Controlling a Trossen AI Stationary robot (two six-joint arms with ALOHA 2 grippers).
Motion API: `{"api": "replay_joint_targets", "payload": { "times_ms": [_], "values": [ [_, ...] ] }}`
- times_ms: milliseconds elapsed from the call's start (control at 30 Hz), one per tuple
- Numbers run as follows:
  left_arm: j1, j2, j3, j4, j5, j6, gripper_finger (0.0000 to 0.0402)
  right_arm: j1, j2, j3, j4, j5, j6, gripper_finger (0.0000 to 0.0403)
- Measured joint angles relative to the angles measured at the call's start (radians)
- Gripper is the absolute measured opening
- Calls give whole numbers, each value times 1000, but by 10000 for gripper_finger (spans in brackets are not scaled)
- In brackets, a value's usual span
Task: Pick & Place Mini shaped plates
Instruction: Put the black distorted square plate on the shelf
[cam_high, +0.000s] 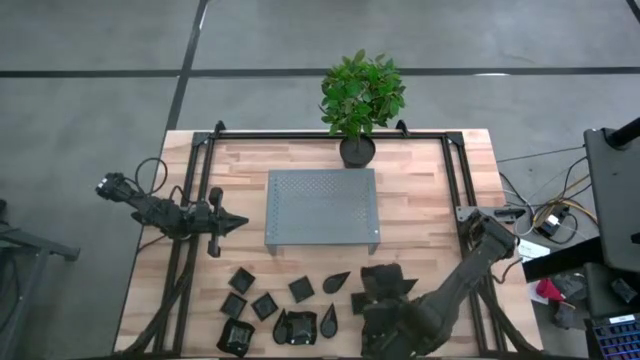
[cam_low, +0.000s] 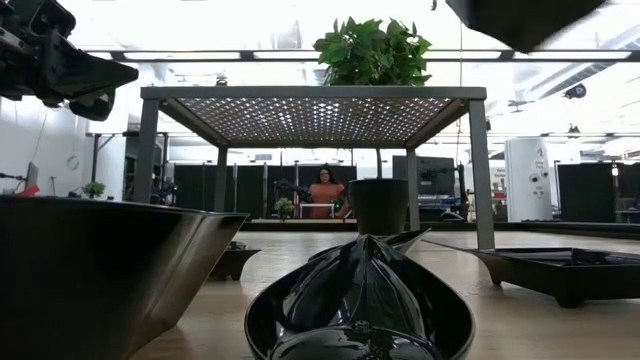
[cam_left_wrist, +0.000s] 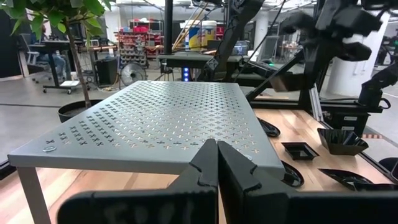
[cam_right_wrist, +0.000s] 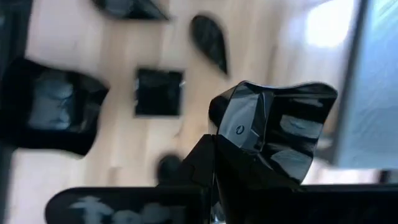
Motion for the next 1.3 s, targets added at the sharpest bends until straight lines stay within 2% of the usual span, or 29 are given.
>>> {"api": "replay_joint_targets", "payload": {
  "times_ms": [400,1000,1133,1300],
  "values": [
    [0,0,0,0,0,0,0,-123,0,32,0,179,-263,8],
    [0,0,0,0,0,0,0,-442,-2,31,0,140,-590,8],
    [0,0,0,0,0,0,0,-494,-3,31,0,94,-627,8],
    [0,0,0,0,0,0,0,-538,-3,30,13,90,-665,8]
  ]
}}
